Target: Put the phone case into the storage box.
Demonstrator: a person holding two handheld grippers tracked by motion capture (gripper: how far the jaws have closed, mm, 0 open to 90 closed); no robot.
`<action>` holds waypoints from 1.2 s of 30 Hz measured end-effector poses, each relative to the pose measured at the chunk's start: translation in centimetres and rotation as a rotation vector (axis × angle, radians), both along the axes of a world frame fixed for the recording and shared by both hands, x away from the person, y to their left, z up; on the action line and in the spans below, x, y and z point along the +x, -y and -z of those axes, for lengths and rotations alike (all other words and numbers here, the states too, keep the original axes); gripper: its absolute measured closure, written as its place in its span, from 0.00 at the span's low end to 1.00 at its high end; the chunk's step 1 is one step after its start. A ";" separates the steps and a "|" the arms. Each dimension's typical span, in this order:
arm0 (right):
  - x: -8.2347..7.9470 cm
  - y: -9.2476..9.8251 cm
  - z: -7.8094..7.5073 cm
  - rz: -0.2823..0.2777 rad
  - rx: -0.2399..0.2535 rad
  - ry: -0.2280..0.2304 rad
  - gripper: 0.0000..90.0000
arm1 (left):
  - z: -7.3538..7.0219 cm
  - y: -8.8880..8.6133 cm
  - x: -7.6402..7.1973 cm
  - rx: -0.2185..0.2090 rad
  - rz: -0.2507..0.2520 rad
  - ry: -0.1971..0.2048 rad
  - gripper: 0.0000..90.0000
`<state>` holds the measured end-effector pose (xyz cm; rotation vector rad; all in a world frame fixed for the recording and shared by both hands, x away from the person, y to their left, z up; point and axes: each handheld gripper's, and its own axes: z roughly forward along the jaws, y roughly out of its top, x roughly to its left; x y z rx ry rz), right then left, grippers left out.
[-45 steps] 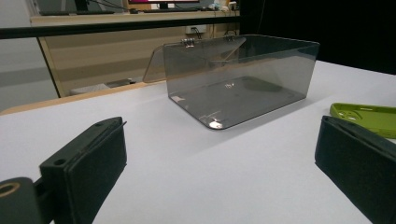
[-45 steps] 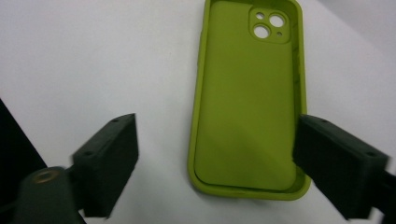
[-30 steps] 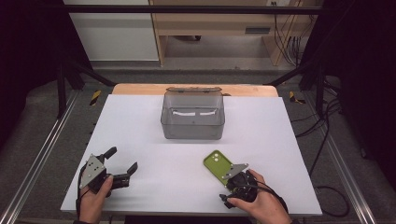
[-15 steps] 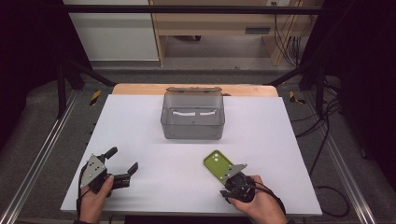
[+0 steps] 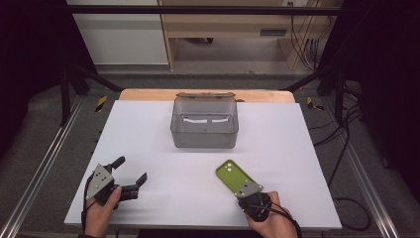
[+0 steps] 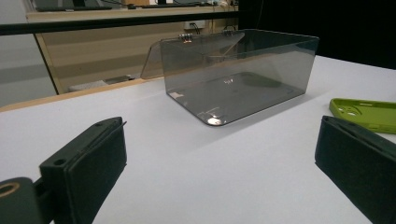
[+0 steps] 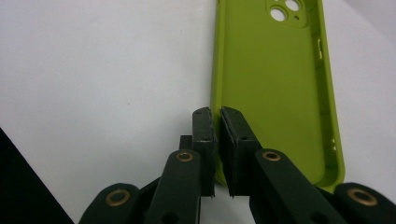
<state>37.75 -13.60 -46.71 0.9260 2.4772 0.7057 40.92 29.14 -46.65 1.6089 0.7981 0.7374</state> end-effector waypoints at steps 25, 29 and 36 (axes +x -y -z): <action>-0.2 2.1 -0.6 -0.020 0.325 0.071 0.98 | -0.2 -0.6 -0.2 -0.004 -0.036 0.006 0.02; -0.6 1.8 -1.1 -0.034 0.362 0.136 0.98 | -0.3 -0.4 -0.3 0.001 -0.034 0.014 0.02; -0.5 2.1 -2.4 -0.032 0.452 0.262 0.98 | -1.3 0.4 -0.9 -0.015 -0.059 0.025 0.02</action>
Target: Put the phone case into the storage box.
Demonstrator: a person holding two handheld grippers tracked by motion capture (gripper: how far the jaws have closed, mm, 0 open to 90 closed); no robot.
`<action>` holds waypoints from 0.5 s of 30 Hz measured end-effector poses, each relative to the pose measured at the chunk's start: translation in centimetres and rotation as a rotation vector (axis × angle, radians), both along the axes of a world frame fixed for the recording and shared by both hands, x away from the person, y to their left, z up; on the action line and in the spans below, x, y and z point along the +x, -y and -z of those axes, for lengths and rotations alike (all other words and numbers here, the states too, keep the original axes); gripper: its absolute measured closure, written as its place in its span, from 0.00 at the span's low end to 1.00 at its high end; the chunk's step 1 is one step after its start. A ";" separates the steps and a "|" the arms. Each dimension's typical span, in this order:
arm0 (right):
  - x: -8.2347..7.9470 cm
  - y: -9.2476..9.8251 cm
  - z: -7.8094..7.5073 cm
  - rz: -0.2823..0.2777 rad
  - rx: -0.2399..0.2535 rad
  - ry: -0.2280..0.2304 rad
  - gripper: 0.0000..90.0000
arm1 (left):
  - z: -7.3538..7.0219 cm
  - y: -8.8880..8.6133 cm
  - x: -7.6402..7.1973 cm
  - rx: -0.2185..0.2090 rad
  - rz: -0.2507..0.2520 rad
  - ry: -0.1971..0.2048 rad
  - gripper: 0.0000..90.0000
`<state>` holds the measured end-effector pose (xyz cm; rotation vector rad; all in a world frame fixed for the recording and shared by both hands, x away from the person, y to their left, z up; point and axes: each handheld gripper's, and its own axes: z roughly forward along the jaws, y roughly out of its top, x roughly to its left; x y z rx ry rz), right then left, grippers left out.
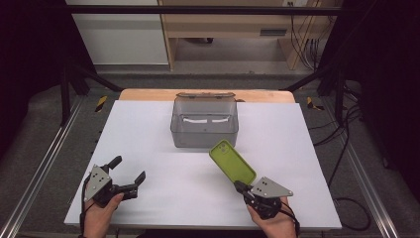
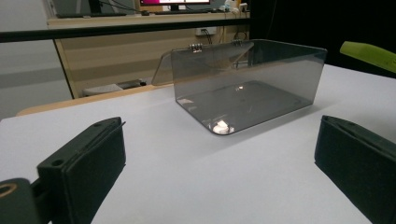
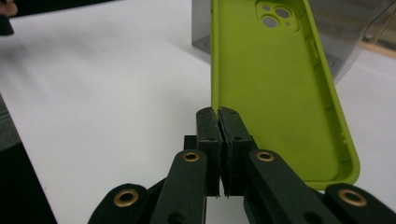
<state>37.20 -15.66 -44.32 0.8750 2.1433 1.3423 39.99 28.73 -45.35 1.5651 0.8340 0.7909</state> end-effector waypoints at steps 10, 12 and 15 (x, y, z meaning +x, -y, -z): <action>0.4 -0.3 -1.8 0.007 0.049 0.083 0.98 | -1.4 1.8 1.1 -0.131 -0.036 -0.015 0.03; 0.8 -0.4 -2.4 0.012 0.071 0.095 0.98 | -2.0 2.6 1.4 -0.121 -0.030 -0.005 0.04; 2.3 -1.2 -3.4 0.015 0.070 0.131 0.98 | -2.8 3.4 2.2 -0.128 -0.024 -0.008 0.04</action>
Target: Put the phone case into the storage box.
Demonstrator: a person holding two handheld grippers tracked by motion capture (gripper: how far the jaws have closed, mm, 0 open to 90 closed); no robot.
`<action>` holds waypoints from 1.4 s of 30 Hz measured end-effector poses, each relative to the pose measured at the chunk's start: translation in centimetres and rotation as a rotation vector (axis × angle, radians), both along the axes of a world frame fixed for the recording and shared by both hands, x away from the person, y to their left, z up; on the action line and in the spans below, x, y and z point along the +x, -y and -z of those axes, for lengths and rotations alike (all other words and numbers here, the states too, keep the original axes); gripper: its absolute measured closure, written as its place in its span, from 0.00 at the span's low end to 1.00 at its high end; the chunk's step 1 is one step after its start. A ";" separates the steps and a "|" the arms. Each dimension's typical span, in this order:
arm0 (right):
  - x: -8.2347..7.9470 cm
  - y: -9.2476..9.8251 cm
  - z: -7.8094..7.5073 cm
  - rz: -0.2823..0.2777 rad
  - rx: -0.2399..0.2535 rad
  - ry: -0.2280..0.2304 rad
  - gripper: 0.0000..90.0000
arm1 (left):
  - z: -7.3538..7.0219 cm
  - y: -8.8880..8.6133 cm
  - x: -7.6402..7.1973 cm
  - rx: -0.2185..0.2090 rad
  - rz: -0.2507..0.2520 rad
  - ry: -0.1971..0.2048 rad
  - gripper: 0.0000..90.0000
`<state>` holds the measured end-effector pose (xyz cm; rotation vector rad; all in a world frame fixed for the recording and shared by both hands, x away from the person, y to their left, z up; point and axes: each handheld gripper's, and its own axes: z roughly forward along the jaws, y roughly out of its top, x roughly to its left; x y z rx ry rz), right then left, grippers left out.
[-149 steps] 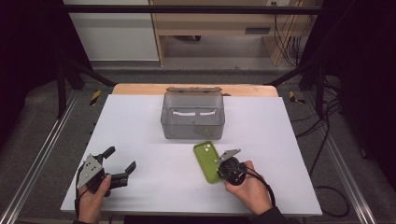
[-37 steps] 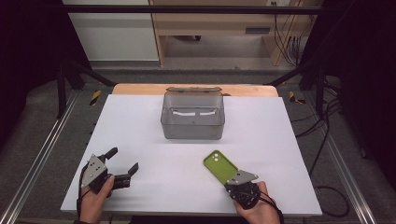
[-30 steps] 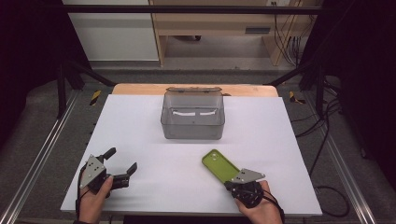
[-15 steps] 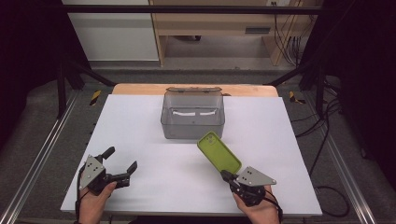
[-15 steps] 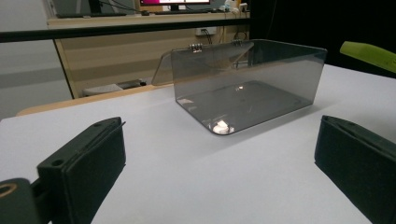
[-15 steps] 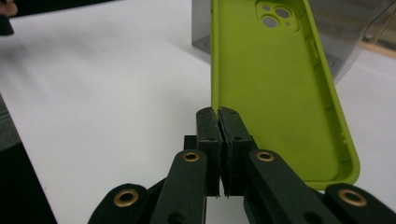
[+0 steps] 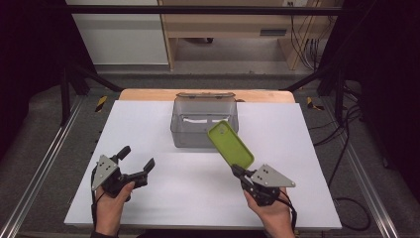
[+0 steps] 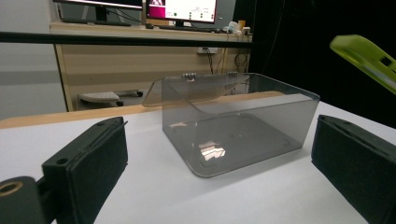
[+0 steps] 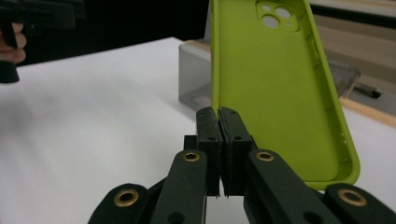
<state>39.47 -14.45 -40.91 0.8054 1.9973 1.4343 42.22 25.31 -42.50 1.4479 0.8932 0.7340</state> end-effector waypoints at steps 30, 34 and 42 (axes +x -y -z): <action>4.2 -9.0 -2.6 -0.110 0.156 -0.006 0.98 | -2.6 2.6 -0.1 -0.098 0.033 -0.030 0.03; 3.7 -9.2 -1.9 -0.121 0.149 -0.015 0.98 | -2.7 3.1 -0.4 -0.114 0.039 -0.038 0.03; 2.8 -9.8 -0.5 -0.140 0.143 -0.038 0.98 | -2.6 4.1 -0.9 -0.129 0.066 -0.042 0.03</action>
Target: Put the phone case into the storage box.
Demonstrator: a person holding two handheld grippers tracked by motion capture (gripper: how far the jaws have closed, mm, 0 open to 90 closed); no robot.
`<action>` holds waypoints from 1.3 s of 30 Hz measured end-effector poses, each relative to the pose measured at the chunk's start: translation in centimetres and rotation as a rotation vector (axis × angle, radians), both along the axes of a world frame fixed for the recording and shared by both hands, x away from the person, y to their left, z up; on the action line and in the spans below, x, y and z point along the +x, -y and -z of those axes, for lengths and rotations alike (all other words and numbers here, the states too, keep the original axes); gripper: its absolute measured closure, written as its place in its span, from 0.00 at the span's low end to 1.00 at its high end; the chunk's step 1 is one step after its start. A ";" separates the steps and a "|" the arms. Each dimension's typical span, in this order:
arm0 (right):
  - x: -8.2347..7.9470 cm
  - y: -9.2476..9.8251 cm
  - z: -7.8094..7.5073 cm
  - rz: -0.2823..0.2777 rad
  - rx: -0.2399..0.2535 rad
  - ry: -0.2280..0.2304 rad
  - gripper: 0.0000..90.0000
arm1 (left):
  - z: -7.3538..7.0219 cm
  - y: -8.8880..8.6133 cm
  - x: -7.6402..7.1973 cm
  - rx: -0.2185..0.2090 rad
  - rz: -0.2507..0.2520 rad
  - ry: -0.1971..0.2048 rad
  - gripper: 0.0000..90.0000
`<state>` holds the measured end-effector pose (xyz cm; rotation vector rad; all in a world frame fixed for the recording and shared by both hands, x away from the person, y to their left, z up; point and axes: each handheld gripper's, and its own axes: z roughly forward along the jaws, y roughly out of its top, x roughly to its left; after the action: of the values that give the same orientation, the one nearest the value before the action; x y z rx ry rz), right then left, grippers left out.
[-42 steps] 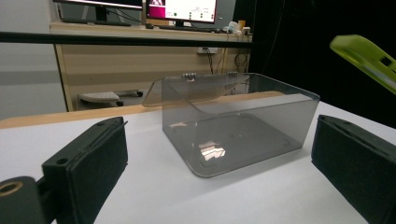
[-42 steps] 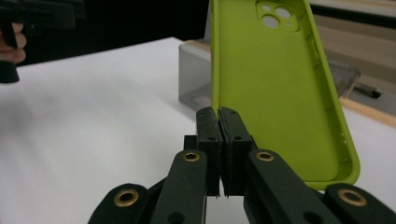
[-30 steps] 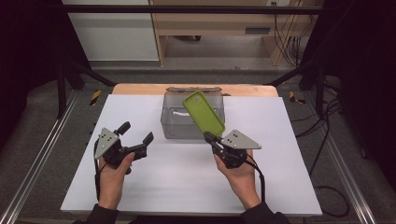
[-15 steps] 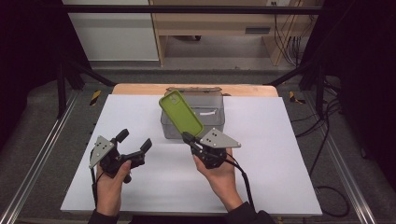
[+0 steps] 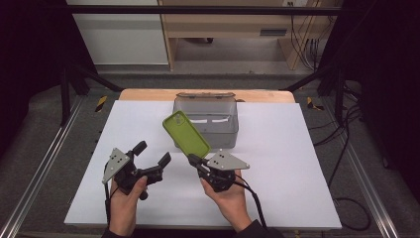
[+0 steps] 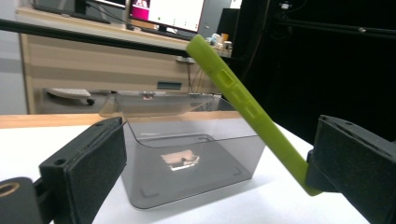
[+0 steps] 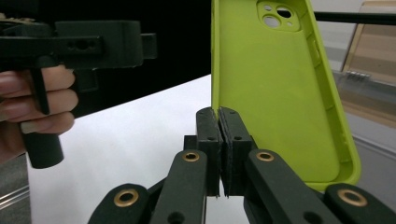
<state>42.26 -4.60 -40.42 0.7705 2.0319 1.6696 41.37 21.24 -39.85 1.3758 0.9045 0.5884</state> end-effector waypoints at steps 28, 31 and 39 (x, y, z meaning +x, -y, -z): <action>-1.2 -2.0 1.6 -0.022 0.005 -0.023 0.98 | 2.0 0.3 0.4 -0.222 0.108 -0.143 0.39; -1.3 -2.4 1.7 -0.034 0.005 -0.030 0.98 | 2.1 0.4 0.3 -0.218 0.104 -0.155 0.49; -1.7 -3.1 2.0 -0.041 -0.007 -0.028 0.98 | 2.6 0.4 0.4 -0.270 0.104 -0.209 0.61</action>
<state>40.60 -1.54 -42.43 0.7590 2.0853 1.6824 41.78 20.79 -42.45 1.2440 1.0320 0.2351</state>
